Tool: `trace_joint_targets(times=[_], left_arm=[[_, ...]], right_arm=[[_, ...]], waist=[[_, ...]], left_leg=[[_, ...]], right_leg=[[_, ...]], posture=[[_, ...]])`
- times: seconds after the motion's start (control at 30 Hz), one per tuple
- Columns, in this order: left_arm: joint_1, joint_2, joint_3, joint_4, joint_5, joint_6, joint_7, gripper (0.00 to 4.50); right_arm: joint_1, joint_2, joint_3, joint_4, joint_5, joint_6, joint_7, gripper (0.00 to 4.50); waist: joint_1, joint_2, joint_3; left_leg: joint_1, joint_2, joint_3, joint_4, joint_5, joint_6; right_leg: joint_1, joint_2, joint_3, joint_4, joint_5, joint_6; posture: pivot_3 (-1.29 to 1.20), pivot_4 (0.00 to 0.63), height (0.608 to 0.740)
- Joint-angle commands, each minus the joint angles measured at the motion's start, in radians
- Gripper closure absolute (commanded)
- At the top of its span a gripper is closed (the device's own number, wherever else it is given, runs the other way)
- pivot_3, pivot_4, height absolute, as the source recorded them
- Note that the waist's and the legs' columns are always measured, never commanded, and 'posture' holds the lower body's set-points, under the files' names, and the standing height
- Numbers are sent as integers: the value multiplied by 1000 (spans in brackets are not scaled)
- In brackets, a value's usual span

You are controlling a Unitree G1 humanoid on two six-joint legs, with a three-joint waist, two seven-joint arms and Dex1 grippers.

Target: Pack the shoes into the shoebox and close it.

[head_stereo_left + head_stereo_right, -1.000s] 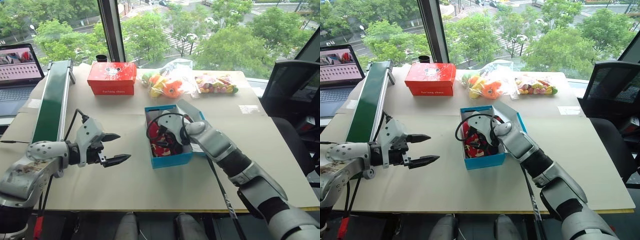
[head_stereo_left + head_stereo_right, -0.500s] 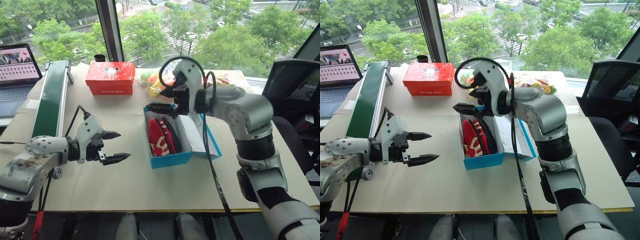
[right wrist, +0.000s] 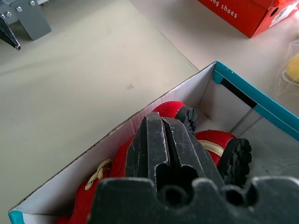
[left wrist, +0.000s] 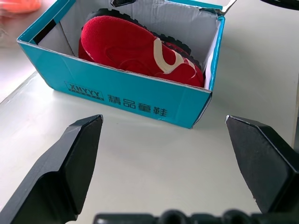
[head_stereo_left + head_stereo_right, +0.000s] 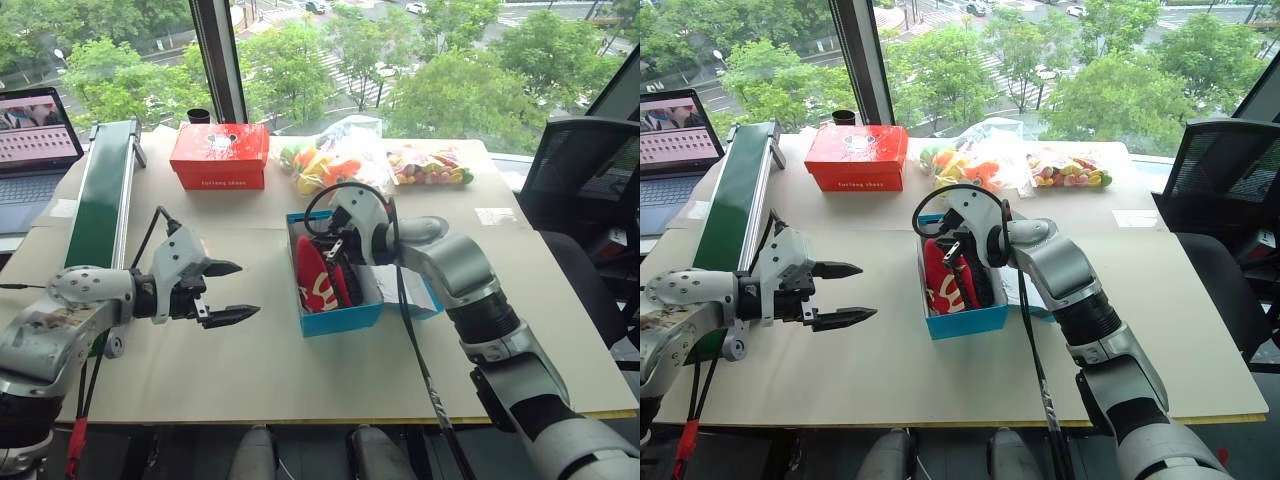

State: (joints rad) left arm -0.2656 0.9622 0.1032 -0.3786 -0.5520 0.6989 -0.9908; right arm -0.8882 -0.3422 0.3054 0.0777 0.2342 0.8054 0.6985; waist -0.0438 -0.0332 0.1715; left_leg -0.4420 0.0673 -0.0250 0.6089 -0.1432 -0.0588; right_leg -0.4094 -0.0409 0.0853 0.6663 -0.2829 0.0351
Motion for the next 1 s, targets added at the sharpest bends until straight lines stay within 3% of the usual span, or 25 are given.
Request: trace_joint_targets(times=[0.03,0.37,0.5,0.67,0.87,1.0], left_arm=[[-4,19,45,-26,-7,-1,4,0],[-15,23,92,-23,-16,7,22,0],[-26,12,90,-34,-24,19,37,0],[-29,10,92,-43,-31,29,43,0],[-39,4,70,-39,-33,24,44,0],[-74,0,43,-14,-29,15,28,0]], right_arm=[[2,13,-4,16,-16,-47,12,4434],[21,99,39,295,-112,-231,15,4434],[-21,175,101,596,-238,-418,-62,4434],[-42,177,123,744,-335,-528,-106,4434],[-53,160,114,757,-382,-571,-126,4434],[-26,138,-32,468,-224,-392,-46,4434]], waist=[[0,0,0],[-2,0,0],[-3,-1,-1],[1,-2,-2],[7,-2,-3],[19,-2,-3]], left_leg=[[0,0,0,0,0,0],[3,0,0,0,0,0],[5,0,0,0,0,0],[16,0,0,-1,0,0],[24,0,0,0,0,0],[25,0,0,0,0,0]], right_leg=[[0,0,0,0,0,0],[3,0,0,0,0,0],[5,0,0,0,0,0],[15,0,0,-1,-1,1],[23,0,0,-2,-5,6],[22,-1,-1,-2,-5,6]], posture=[[0,150,739],[0,150,739],[0,150,739],[0,150,739],[0,150,739],[0,150,739]])
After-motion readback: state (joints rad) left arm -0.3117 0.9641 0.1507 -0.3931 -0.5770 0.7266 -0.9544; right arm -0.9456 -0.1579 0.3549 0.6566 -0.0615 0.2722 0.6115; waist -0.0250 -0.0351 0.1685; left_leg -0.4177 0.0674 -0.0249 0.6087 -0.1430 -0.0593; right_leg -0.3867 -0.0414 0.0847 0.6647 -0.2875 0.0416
